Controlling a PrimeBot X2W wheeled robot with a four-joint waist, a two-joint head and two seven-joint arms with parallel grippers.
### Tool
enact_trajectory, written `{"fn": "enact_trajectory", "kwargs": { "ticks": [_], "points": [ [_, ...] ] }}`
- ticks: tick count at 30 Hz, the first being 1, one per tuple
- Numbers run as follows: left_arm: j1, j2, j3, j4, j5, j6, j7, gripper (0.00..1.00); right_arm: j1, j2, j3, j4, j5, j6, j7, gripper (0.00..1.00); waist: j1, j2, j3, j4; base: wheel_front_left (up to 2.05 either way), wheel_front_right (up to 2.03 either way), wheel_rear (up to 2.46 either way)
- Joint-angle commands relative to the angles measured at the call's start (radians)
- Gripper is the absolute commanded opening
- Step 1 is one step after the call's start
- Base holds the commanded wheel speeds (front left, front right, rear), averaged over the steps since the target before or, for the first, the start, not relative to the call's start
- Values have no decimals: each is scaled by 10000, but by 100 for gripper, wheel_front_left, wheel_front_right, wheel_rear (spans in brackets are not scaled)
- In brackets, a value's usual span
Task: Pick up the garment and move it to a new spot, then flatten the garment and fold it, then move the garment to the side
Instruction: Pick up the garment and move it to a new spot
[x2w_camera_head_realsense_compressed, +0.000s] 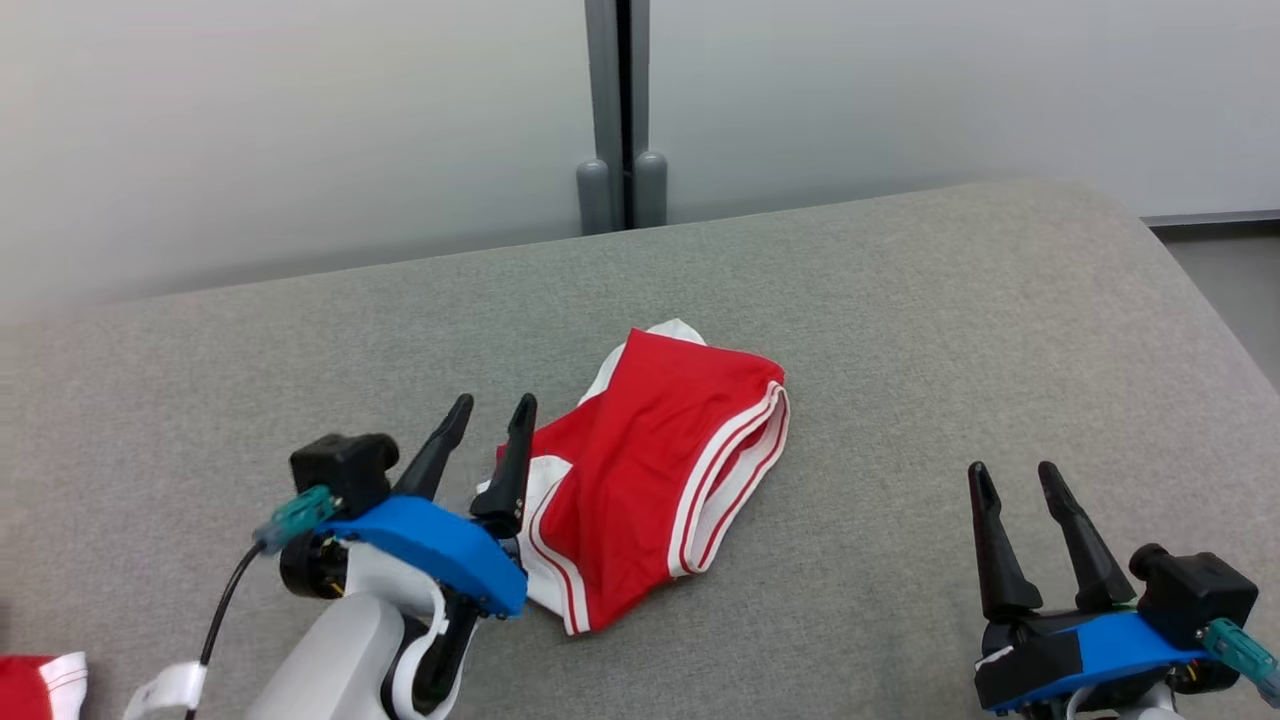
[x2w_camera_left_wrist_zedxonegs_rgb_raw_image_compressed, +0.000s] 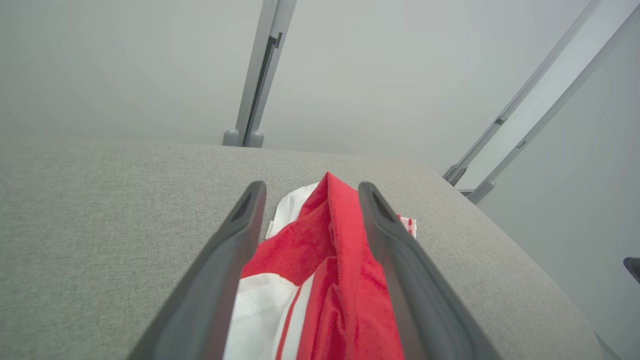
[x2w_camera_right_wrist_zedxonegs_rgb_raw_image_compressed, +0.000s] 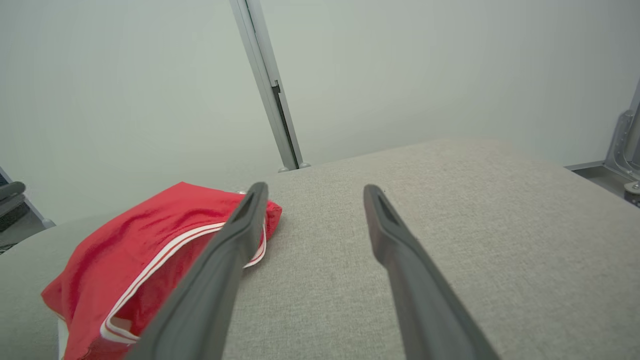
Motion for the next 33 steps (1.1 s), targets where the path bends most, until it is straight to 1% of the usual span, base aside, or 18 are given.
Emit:
{"fn": "enact_trajectory", "kwargs": {
  "ticks": [1,4,5,8,9,13,16,19,23,27,30,33],
  "points": [
    [324,32,200,-217,1,16,-589,100,177,-28,-24,-96,-99,5,67,100,2,0,-71,155,0,0,0],
    [831,64,507,-532,32,30,-1390,100,264,-32,-54,-211,-149,3,180,100,2,0,-184,391,0,0,0],
    [991,70,670,-608,103,115,-1561,100,309,-31,-74,-260,-175,5,201,100,2,0,-221,481,0,0,0],
    [1485,-19,1284,-977,377,224,-1799,100,391,-31,-86,-373,-192,3,311,100,2,0,-294,674,0,0,0],
    [1631,-111,1637,-1231,532,278,-1817,100,399,-29,-88,-407,-182,5,340,100,2,0,-311,731,0,0,0],
    [2503,-442,3050,-2257,1719,321,-1824,100,499,-33,-107,-518,-219,5,446,100,2,0,-364,912,0,0,0],
    [3067,-559,3659,-2728,2813,311,-1826,100,541,-33,-143,-583,-241,5,470,100,2,0,-388,1024,0,0,0],
    [3528,-478,3837,-2673,3707,366,-1826,100,597,-33,-166,-621,-247,5,524,100,2,0,-402,1100,0,0,0],
    [3832,-448,4031,-2575,4372,457,-1828,100,628,-33,-206,-631,-241,5,517,100,2,0,-401,1195,0,0,0],
    [4125,-470,4173,-2375,4547,316,-1828,100,721,-31,-270,-643,-252,5,530,100,2,0,-435,1313,0,0,0],
    [4302,-418,4142,-1970,4493,291,-1752,100,773,-33,-357,-646,-262,3,547,100,2,0,-490,1402,0,0,0],
    [4352,-390,4163,-1760,4423,356,-1633,100,817,-33,-456,-667,-290,5,615,100,2,0,-557,1508,0,0,0]
  ]
}}
